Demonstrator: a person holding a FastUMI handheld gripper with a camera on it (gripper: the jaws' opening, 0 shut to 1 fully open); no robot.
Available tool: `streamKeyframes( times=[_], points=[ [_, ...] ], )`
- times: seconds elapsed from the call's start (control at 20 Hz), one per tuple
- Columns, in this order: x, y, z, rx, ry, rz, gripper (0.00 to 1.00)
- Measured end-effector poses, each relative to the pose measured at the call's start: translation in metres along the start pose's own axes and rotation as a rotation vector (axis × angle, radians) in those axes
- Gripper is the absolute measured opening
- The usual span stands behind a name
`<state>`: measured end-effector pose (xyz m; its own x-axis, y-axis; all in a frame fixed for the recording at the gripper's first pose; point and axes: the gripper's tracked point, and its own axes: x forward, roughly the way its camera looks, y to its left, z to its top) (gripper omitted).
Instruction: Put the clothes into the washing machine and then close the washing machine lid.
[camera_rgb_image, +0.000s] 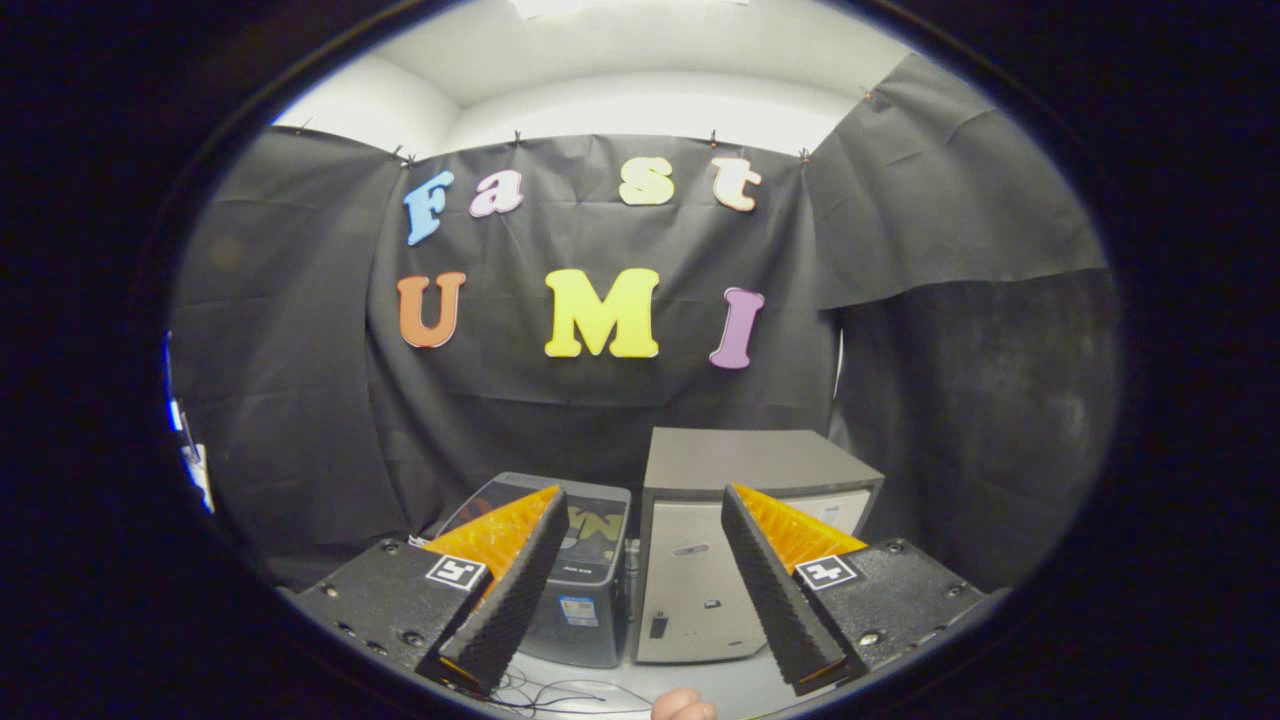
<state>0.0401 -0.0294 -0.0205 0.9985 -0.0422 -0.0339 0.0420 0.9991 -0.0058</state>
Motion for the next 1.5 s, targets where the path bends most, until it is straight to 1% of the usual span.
streamKeyframes(
  times=[0.1, 0.2, 0.35, 0.45, 0.75, 0.95, 1.5],
  points=[
    [-0.011, -0.011, 0.008, -0.009, -0.017, -0.002, 0.98],
    [-0.023, -0.027, 0.016, 0.008, -0.036, -0.007, 0.98],
    [-0.032, -0.04, 0.015, -0.006, -0.041, -0.007, 0.98],
    [-0.039, -0.043, 0.011, -0.013, -0.034, 0.012, 0.98],
    [-0.04, -0.056, 0.013, 0.009, -0.043, 0.044, 0.98],
    [-0.035, -0.068, 0.017, 0.017, -0.057, 0.036, 0.98],
    [-0.034, -0.064, 0.018, 0.009, -0.061, 0.049, 0.98]
  ],
)
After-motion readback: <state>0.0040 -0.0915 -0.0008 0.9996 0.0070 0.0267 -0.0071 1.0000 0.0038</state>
